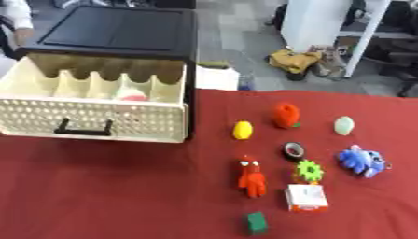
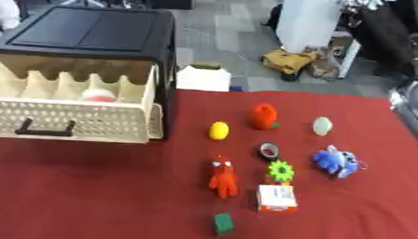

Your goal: Pick up objects from table and place into drawer.

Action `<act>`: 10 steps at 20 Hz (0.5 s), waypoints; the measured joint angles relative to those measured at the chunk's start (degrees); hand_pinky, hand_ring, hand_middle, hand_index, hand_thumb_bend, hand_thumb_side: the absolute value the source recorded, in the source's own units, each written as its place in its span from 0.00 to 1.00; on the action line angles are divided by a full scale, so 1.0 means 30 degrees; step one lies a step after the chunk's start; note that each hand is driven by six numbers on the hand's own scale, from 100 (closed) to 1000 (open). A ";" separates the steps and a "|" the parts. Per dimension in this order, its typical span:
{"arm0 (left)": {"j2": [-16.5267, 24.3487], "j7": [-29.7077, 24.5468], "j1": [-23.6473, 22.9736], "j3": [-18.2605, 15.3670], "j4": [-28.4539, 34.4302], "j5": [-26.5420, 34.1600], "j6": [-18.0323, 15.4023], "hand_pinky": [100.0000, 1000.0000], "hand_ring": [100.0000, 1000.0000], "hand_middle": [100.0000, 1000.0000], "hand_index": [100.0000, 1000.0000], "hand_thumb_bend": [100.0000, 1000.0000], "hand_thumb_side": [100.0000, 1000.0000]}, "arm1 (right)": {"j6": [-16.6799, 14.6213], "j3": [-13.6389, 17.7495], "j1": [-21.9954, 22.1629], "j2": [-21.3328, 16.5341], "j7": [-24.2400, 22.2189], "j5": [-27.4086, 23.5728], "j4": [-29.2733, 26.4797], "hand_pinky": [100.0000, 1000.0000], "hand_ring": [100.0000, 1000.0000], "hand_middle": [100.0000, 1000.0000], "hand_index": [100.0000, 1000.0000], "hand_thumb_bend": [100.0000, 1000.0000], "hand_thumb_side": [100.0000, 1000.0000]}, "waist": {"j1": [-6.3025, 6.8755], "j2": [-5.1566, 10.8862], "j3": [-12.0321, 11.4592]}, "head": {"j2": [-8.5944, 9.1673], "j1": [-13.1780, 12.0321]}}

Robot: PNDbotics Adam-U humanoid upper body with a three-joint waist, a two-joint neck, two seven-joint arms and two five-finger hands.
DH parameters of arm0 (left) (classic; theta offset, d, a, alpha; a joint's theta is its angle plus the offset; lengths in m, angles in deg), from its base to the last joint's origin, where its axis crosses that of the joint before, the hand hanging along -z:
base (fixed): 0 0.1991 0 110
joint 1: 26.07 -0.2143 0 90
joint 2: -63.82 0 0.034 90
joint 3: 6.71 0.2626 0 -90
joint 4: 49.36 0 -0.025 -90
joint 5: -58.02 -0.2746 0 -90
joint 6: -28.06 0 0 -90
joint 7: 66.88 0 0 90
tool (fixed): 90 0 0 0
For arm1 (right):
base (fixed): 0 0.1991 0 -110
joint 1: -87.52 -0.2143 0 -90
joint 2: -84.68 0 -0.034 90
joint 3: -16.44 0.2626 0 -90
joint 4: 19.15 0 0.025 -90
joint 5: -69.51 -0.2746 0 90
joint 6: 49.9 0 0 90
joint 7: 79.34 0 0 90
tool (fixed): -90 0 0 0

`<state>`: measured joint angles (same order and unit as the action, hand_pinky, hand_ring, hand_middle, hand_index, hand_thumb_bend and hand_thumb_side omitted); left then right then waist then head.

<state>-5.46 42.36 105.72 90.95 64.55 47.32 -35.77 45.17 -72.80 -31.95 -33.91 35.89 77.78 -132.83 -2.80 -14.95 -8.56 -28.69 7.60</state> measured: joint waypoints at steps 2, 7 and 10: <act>0.0027 -0.0363 -0.0019 0.0004 0.0000 -0.0230 -0.0062 0.00 0.00 0.00 0.76 0.10 1.00 | -0.0603 0.0241 0.0720 0.0000 0.0996 -0.0308 -0.0001 0.66 0.72 0.70 0.81 0.00 0.88 | 0.0125 -0.0058 0.0058 | -0.0004 -0.0086; 0.0302 -0.1333 -0.0162 0.0103 0.0000 -0.0836 -0.0537 0.14 0.01 0.07 0.80 0.05 1.00 | -0.1831 0.0592 0.2681 0.0000 0.2826 -0.0889 -0.0001 0.66 0.71 0.69 0.81 0.00 0.88 | 0.0459 -0.0270 0.0199 | -0.0013 -0.0538; 0.0596 -0.2144 -0.0200 0.0246 0.0000 -0.1141 -0.1302 0.31 0.20 0.23 0.83 0.02 1.00 | -0.2148 0.0712 0.3728 0.0003 0.3424 -0.1062 -0.0001 0.65 0.70 0.69 0.80 0.00 0.87 | 0.0603 -0.0367 0.0248 | -0.0047 -0.0755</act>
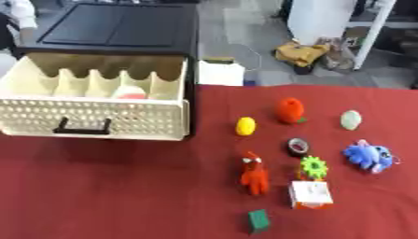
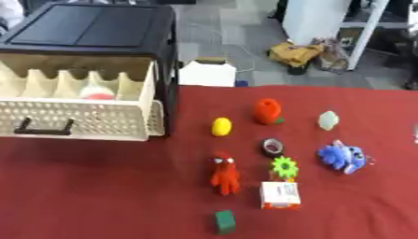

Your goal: Pick up objects from table and place into drawer.

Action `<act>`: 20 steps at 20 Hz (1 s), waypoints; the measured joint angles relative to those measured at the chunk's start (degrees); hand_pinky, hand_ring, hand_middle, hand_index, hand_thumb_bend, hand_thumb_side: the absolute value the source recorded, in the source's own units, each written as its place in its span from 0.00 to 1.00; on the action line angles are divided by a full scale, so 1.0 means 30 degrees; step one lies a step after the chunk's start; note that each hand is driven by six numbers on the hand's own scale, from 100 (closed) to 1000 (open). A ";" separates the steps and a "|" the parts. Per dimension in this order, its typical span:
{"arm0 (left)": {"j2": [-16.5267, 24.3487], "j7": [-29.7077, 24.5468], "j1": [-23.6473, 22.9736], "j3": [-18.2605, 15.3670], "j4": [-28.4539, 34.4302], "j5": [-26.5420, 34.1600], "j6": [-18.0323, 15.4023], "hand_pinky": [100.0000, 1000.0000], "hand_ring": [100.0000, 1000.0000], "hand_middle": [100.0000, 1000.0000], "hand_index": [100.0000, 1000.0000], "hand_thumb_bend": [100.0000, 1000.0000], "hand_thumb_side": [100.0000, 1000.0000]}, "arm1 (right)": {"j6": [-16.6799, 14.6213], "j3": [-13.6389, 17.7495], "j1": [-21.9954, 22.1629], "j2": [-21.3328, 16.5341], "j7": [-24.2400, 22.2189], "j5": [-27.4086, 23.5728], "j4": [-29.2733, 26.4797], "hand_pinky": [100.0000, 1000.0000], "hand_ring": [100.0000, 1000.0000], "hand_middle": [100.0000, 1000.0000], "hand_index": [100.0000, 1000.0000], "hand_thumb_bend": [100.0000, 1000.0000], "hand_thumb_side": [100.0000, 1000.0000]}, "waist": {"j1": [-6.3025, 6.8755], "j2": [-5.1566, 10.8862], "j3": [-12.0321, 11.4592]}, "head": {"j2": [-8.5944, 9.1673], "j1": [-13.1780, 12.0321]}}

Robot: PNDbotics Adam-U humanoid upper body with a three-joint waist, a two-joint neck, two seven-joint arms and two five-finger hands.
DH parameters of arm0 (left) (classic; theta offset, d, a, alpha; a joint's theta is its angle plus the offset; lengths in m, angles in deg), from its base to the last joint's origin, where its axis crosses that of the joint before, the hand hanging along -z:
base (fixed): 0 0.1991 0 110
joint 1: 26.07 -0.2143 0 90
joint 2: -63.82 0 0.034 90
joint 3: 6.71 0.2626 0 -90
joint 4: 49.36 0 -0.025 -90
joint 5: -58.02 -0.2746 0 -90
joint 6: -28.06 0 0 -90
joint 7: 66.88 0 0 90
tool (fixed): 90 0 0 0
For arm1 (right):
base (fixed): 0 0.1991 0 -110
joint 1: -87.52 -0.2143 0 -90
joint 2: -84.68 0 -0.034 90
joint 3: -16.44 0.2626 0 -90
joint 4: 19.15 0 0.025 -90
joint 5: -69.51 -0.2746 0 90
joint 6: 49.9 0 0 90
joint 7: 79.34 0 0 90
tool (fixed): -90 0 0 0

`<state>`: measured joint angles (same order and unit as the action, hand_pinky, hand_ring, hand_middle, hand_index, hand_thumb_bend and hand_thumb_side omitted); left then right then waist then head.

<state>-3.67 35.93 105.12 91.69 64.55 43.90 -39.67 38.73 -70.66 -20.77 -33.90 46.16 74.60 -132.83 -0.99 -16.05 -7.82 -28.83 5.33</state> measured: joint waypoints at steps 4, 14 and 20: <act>0.0555 -0.1405 -0.0005 0.0218 0.0000 -0.0649 -0.1484 0.42 0.40 0.39 0.77 0.00 1.00 | -0.0293 0.0140 0.0905 0.0033 0.0364 -0.0086 0.0000 0.65 0.69 0.68 0.80 0.00 0.87 | 0.0198 -0.0089 0.0010 | -0.0103 -0.0068; 0.2824 -0.8607 0.0733 0.1720 0.0004 -0.2365 -0.4196 0.37 0.46 0.48 0.78 0.00 1.00 | -0.0734 0.0331 0.1596 0.0170 0.0766 -0.0059 0.0000 0.65 0.69 0.68 0.79 0.00 0.86 | 0.0502 -0.0171 0.0147 | -0.0103 -0.0068; 0.3638 -1.4444 0.1765 0.3035 0.0009 -0.2676 -0.4205 0.33 0.49 0.56 0.88 0.00 1.00 | -0.0867 0.0333 0.1733 0.0170 0.0825 -0.0045 0.0000 0.65 0.69 0.68 0.79 0.00 0.86 | 0.0650 -0.0174 0.0144 | -0.0266 -0.0229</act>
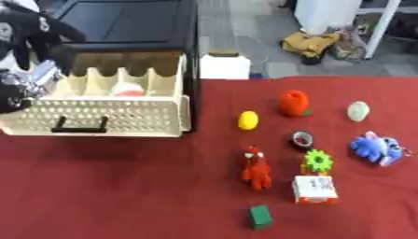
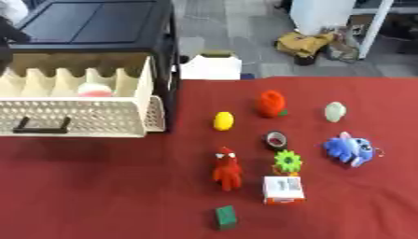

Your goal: Pick up objects from table and place into drawer.

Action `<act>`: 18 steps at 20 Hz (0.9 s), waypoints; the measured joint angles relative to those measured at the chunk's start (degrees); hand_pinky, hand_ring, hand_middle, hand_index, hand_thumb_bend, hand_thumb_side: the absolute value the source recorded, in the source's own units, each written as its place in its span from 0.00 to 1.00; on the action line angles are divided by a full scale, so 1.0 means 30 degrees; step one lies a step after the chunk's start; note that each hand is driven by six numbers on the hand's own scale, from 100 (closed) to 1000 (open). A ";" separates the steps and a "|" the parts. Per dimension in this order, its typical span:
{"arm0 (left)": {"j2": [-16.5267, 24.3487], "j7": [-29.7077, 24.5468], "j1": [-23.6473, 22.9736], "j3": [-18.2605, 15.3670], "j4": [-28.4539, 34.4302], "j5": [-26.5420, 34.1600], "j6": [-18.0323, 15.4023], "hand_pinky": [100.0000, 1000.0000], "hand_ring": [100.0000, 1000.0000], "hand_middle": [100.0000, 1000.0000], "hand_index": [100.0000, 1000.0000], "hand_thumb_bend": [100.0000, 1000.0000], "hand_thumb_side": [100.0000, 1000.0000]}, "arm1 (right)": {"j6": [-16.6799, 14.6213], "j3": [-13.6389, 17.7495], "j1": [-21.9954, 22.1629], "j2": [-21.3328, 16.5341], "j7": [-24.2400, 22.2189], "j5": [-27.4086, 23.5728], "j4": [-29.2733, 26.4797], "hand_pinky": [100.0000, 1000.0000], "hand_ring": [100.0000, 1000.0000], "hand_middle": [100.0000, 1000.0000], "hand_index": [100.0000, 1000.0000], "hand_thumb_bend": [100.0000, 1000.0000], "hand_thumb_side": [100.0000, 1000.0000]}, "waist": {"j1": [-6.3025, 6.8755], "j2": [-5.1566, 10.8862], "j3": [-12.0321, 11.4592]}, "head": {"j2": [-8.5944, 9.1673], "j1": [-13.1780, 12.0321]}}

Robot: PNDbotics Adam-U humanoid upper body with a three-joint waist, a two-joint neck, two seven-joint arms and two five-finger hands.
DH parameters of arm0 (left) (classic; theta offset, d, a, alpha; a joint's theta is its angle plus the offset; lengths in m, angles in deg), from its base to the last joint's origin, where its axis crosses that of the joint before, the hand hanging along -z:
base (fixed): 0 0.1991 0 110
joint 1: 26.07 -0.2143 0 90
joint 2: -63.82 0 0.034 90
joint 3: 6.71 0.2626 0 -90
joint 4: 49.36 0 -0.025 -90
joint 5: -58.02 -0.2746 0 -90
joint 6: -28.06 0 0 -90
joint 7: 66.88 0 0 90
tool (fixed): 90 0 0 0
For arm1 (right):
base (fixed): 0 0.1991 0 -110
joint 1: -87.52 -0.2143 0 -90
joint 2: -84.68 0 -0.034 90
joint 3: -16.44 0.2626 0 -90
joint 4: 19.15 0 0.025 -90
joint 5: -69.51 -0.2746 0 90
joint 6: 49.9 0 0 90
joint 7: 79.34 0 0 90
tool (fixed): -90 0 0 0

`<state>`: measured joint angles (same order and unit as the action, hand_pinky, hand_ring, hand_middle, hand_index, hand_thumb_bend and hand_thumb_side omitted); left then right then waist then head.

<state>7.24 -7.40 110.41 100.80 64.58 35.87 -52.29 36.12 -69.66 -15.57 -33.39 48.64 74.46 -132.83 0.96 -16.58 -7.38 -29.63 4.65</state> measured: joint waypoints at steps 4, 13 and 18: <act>0.0006 -0.3388 0.0405 0.0865 0.0002 -0.0236 -0.0291 0.31 0.48 0.58 0.91 0.00 1.00 | -0.0032 0.0000 0.0005 0.0000 -0.0020 0.0006 0.0000 0.65 0.68 0.67 0.79 0.00 0.85 | 0.0024 0.0000 0.0012 | -0.0341 -0.0167; 0.0007 -0.6918 0.1130 0.2208 0.0004 -0.0587 -0.0361 0.19 0.37 0.49 0.85 0.03 1.00 | -0.0100 0.0004 0.0070 0.0043 0.0054 0.0012 0.0000 0.65 0.68 0.67 0.79 0.00 0.85 | 0.0117 -0.0053 0.0102 | -0.0359 -0.0257; 0.0025 -0.7130 0.1096 0.2608 0.0004 -0.1185 -0.0581 0.18 0.37 0.48 0.84 0.04 1.00 | -0.0075 0.0005 0.0175 0.0214 0.0083 0.0012 0.0000 0.65 0.68 0.66 0.78 0.00 0.85 | 0.0124 -0.0132 0.0108 | -0.0345 -0.0257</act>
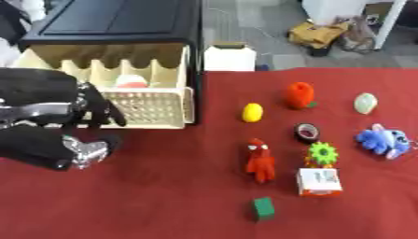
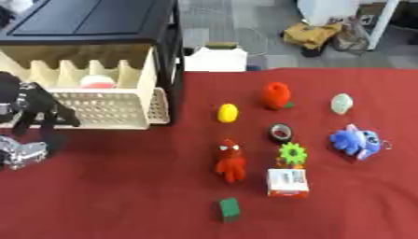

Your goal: Pick up objects from table and place into drawer.

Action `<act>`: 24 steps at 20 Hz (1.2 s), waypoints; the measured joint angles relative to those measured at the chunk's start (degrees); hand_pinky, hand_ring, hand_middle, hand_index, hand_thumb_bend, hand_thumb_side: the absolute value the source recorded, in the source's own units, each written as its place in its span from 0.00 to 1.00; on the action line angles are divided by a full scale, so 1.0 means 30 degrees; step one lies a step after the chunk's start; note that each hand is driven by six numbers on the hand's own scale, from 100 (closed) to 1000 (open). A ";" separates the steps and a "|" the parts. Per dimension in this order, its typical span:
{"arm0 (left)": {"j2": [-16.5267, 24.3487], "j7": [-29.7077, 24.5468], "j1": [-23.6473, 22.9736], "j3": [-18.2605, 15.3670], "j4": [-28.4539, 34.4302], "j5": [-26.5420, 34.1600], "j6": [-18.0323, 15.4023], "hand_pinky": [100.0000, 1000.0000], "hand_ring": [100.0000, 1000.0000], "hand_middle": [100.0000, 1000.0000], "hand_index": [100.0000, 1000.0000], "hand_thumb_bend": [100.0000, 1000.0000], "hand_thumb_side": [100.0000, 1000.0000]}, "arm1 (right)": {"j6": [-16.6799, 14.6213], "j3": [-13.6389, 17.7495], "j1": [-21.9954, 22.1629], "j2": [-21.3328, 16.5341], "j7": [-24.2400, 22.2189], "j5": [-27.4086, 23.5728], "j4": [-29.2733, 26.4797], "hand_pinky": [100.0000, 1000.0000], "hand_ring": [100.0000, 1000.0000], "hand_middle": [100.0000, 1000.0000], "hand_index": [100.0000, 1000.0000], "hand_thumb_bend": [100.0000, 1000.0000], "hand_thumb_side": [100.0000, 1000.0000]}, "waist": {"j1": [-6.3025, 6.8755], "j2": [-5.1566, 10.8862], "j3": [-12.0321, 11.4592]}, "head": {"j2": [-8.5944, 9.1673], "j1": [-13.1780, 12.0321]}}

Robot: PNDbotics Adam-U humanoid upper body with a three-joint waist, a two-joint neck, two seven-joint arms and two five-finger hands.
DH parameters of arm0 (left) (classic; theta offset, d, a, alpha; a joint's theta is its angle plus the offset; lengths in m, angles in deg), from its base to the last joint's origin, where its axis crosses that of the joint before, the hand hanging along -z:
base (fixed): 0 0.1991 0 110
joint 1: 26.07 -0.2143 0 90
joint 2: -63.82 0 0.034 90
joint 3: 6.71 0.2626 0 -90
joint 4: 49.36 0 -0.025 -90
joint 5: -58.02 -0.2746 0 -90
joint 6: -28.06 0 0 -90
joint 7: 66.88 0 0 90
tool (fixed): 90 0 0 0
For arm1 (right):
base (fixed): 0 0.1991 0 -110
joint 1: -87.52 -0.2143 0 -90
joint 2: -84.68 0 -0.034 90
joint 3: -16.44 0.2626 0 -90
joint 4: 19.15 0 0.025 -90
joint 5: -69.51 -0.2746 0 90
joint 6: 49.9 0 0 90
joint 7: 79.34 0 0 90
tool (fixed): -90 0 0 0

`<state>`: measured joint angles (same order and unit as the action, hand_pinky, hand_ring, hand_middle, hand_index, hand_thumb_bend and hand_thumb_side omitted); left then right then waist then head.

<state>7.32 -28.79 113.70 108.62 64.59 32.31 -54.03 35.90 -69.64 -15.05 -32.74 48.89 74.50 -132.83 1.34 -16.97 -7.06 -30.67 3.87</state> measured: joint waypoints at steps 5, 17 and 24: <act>0.0200 -0.0026 -0.0308 0.0229 0.0006 -0.0179 -0.0049 0.33 0.54 0.59 0.90 0.00 1.00 | 0.0011 0.0035 0.0019 0.0121 0.0020 0.0000 0.0000 0.65 0.67 0.66 0.78 0.00 0.85 | -0.0032 -0.0043 -0.0005 | 0.0054 0.0002; 0.0977 0.0178 -0.2882 0.0458 0.0006 0.1823 0.2737 0.37 0.64 0.72 0.93 0.00 1.00 | -0.0018 0.0111 0.0126 0.0457 0.0141 0.0000 0.0000 0.65 0.67 0.65 0.78 0.00 0.84 | -0.0283 -0.0277 0.0245 | 0.0452 -0.0254; 0.1157 0.0668 -0.3534 0.0294 0.0006 0.1990 0.3904 0.36 0.63 0.66 0.92 0.00 1.00 | 0.0025 0.0206 0.0184 0.0632 0.0258 0.0000 0.0000 0.65 0.67 0.65 0.77 0.00 0.84 | -0.0378 -0.0361 0.0268 | 0.0535 -0.0272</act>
<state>10.79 -26.79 103.10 109.50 64.61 38.28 -42.32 35.98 -69.03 -14.50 -30.85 49.66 74.50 -132.83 0.20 -18.05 -6.26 -29.06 3.06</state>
